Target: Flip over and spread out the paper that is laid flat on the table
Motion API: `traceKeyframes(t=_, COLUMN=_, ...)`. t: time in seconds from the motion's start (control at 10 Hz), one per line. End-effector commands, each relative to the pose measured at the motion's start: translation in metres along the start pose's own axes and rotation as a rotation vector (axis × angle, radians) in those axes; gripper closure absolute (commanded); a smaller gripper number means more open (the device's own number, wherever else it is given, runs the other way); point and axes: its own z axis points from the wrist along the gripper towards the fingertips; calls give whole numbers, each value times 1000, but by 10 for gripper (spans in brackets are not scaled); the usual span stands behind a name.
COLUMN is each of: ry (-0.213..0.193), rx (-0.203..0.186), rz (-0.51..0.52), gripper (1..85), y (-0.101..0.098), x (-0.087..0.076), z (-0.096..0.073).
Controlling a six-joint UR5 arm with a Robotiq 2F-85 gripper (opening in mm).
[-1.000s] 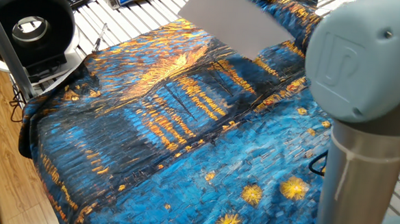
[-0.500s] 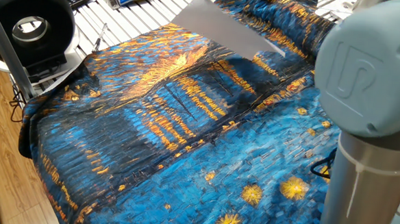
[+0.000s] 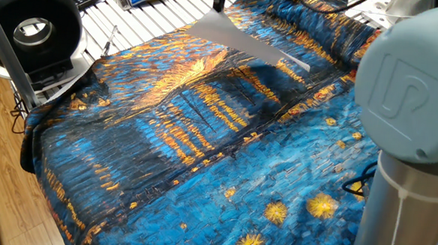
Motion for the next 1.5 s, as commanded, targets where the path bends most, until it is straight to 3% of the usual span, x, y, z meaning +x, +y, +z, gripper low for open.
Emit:
traceKeyframes(t=0.0, ry=4, rx=-35, rz=36, gripper=847, y=17, x=4, z=4)
traceKeyframes(t=0.5, ry=-10, rx=-34, rz=74, gripper=847, y=40, x=6, z=30)
traceKeyframes(t=0.7, ry=-3, rx=-52, rz=97, gripper=847, y=52, x=6, z=29)
traceKeyframes(t=1.1, ry=-21, rx=6, rz=78, gripper=847, y=45, x=0, z=43)
traceKeyframes(t=1.4, ry=-35, rx=7, rz=75, gripper=847, y=48, x=-5, z=59)
